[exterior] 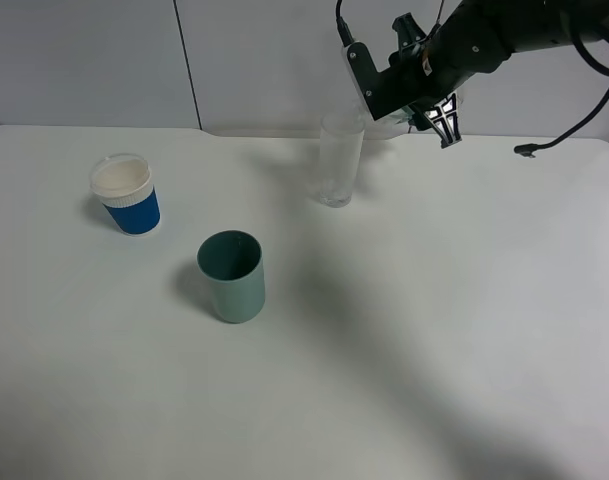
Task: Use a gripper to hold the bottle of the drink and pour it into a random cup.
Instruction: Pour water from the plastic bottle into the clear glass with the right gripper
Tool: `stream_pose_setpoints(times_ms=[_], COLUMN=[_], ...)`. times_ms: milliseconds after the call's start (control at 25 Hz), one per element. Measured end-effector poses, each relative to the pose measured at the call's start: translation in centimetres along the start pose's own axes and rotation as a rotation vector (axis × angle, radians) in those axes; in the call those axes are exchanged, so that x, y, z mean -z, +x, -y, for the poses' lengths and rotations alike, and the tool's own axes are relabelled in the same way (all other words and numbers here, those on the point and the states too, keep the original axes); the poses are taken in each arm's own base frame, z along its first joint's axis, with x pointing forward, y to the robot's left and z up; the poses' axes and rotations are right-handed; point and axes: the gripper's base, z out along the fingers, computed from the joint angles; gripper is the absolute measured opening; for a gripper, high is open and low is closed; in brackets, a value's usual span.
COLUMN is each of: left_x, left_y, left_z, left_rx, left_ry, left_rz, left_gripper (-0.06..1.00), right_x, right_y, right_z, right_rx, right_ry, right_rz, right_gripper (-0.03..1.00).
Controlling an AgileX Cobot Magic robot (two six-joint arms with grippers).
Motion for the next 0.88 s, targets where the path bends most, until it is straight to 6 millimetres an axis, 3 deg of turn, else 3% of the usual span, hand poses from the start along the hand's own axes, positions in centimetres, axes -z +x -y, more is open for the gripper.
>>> stream_pose_setpoints(times_ms=[880], left_x=[0.0], left_y=[0.0], left_z=[0.0], left_rx=[0.0], left_ry=[0.0], left_rz=[0.0], left_gripper=[0.99], right_x=[0.7], right_y=[-0.5], right_z=[1.2], right_rx=[0.095], right_ry=[0.013], right_rz=[-0.042], right_gripper=[0.56])
